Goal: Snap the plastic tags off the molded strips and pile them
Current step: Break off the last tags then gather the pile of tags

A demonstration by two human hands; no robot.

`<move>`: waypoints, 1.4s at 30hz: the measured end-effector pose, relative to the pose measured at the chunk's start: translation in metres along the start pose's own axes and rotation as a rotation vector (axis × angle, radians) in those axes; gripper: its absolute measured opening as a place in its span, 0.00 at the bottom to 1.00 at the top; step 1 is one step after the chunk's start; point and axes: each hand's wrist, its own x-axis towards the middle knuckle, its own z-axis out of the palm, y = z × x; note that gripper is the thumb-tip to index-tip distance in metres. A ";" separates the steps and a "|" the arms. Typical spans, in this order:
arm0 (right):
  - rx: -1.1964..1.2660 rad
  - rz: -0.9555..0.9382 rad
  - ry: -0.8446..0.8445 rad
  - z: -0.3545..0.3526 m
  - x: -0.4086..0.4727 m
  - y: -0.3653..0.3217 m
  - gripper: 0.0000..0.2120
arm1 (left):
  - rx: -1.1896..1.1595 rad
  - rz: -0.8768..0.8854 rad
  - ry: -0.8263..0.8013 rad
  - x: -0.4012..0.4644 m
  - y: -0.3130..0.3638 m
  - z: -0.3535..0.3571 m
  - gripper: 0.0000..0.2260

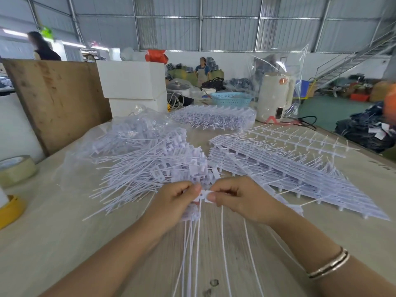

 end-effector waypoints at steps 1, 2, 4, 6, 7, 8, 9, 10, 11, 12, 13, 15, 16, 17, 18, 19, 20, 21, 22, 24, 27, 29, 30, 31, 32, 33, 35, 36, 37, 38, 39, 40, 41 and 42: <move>-0.019 -0.042 0.061 0.002 0.001 0.000 0.11 | -0.073 -0.025 0.024 0.000 -0.002 0.000 0.13; -0.038 -0.079 0.118 0.004 0.002 -0.001 0.11 | -0.141 -0.063 0.044 0.002 -0.004 0.000 0.16; -0.009 -0.107 0.230 0.004 0.003 -0.002 0.10 | -0.209 -0.111 0.089 0.005 -0.008 -0.005 0.17; 0.085 -0.087 0.279 -0.001 0.001 -0.001 0.12 | 0.015 0.024 0.113 0.008 -0.012 -0.016 0.18; 0.104 -0.065 0.264 -0.003 0.000 0.000 0.12 | 0.216 0.137 0.109 0.009 -0.014 -0.020 0.19; 0.080 -0.046 0.235 -0.004 -0.001 0.001 0.11 | 0.419 0.242 0.104 0.009 -0.017 -0.022 0.19; 0.027 -0.038 0.203 -0.004 -0.001 0.002 0.10 | 0.611 0.320 0.105 0.010 -0.018 -0.022 0.17; -0.037 -0.034 0.174 -0.002 -0.001 0.003 0.07 | 0.767 0.356 0.089 0.011 -0.018 -0.022 0.15; -0.095 -0.031 0.145 0.001 0.000 0.003 0.04 | 0.886 0.360 0.077 0.011 -0.017 -0.020 0.16; -0.134 -0.027 0.120 0.004 0.001 0.004 0.05 | 0.962 0.366 0.069 0.011 -0.017 -0.018 0.17; -0.156 -0.026 0.098 0.006 0.001 0.004 0.09 | 0.995 0.384 0.074 0.010 -0.018 -0.016 0.17; -0.183 -0.030 0.079 0.010 0.001 0.001 0.14 | 0.994 0.424 0.100 0.007 -0.016 -0.015 0.14; -0.178 -0.037 0.076 0.010 0.000 0.000 0.16 | 0.954 0.429 0.106 0.006 -0.014 -0.014 0.15; -0.162 -0.043 0.069 0.011 0.000 -0.002 0.17 | 0.859 0.432 0.105 0.006 -0.013 -0.012 0.16; -0.140 -0.048 0.059 0.011 0.000 -0.003 0.18 | 0.722 0.421 0.099 0.006 -0.011 -0.009 0.18; -0.121 -0.051 0.039 0.013 -0.001 -0.006 0.19 | 0.576 0.391 0.078 0.006 -0.010 -0.007 0.20; -0.103 -0.052 0.020 0.014 -0.001 -0.008 0.20 | 0.466 0.354 0.041 0.005 -0.008 -0.003 0.21; -0.091 -0.047 0.003 0.014 -0.001 -0.010 0.20 | 0.420 0.333 0.005 0.005 -0.007 0.001 0.19; -0.074 -0.040 -0.005 0.014 -0.001 -0.011 0.19 | 0.420 0.326 -0.025 0.004 -0.007 0.004 0.17; -0.058 0.008 -0.039 0.008 0.000 -0.010 0.16 | 0.432 0.330 -0.034 0.003 -0.006 0.006 0.16; -0.157 0.148 -0.175 -0.007 -0.001 -0.007 0.04 | 0.437 0.356 0.001 0.005 -0.007 0.001 0.17; -0.108 0.197 -0.241 -0.010 -0.003 -0.006 0.06 | 0.443 0.331 -0.013 0.005 -0.009 -0.001 0.19; -0.067 0.198 -0.249 -0.009 -0.003 -0.006 0.07 | 0.433 0.308 -0.029 0.005 -0.009 -0.001 0.18; -0.036 0.192 -0.247 -0.007 -0.003 -0.008 0.09 | 0.424 0.287 -0.042 0.004 -0.009 0.000 0.17; -0.027 0.178 -0.236 -0.005 -0.003 -0.007 0.11 | 0.419 0.267 -0.051 0.003 -0.010 0.000 0.16; -0.009 0.173 -0.218 -0.004 -0.003 -0.006 0.14 | 0.417 0.239 -0.057 0.003 -0.009 0.000 0.14; 0.027 0.147 -0.160 0.000 -0.001 -0.004 0.18 | 0.369 0.171 -0.059 0.004 -0.007 -0.001 0.13; 0.042 0.123 -0.119 0.003 -0.001 -0.002 0.19 | 0.317 0.137 -0.053 0.004 -0.006 -0.002 0.13; 0.049 0.098 -0.072 0.005 0.000 -0.002 0.19 | 0.253 0.108 -0.041 0.004 -0.006 -0.002 0.13; 0.048 0.063 -0.018 0.008 0.001 -0.002 0.17 | 0.179 0.079 -0.022 0.005 -0.007 -0.002 0.13; 0.038 0.037 0.031 0.010 0.001 -0.003 0.12 | 0.080 0.034 -0.007 0.005 -0.008 -0.001 0.12; 0.029 0.005 0.080 0.012 0.002 -0.003 0.10 | -0.032 -0.015 0.005 0.005 -0.008 -0.001 0.11; 0.020 -0.024 0.118 0.013 0.003 -0.004 0.11 | -0.120 -0.056 0.030 0.006 -0.009 -0.003 0.12; 0.024 -0.049 0.144 0.012 0.002 -0.004 0.13 | -0.158 -0.063 0.064 0.007 -0.011 -0.006 0.13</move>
